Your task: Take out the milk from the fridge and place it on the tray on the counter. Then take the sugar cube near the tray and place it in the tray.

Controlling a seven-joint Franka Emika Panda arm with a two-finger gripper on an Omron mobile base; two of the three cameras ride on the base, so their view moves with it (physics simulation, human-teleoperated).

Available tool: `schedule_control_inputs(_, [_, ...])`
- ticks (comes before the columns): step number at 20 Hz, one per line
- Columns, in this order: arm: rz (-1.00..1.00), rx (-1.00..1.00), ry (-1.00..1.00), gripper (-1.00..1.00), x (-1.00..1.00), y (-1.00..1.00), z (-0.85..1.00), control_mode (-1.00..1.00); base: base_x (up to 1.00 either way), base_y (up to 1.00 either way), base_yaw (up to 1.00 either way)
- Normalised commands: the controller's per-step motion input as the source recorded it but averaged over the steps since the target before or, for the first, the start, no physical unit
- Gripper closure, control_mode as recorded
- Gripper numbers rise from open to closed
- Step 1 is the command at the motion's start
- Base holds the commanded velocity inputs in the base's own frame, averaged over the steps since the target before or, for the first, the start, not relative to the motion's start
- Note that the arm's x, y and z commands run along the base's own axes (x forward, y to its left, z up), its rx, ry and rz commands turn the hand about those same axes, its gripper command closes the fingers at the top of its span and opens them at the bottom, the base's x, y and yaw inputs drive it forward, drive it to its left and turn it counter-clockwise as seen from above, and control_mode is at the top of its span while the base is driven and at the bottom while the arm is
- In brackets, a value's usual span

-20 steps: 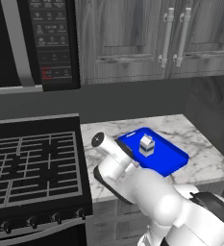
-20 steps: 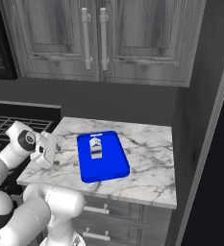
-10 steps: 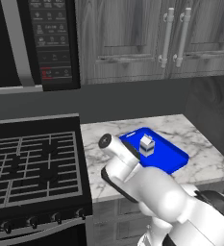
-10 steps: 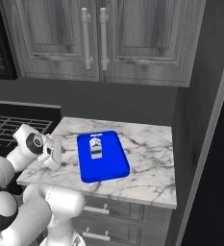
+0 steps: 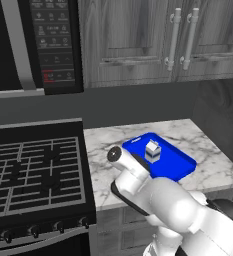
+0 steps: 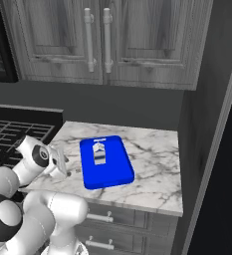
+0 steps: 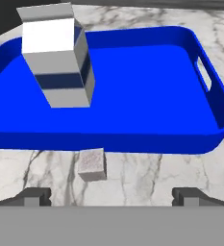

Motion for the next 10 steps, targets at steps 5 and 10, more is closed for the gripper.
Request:
schedule_control_inputs(5, [0.01,0.00,0.00,-1.00,0.15,-0.06,-0.04,-1.00,0.00,0.00,0.00])
schedule_control_inputs(10, [0.00,0.00,0.02,-1.00,0.20,0.00,-0.12,-1.00,0.00,0.00,0.00])
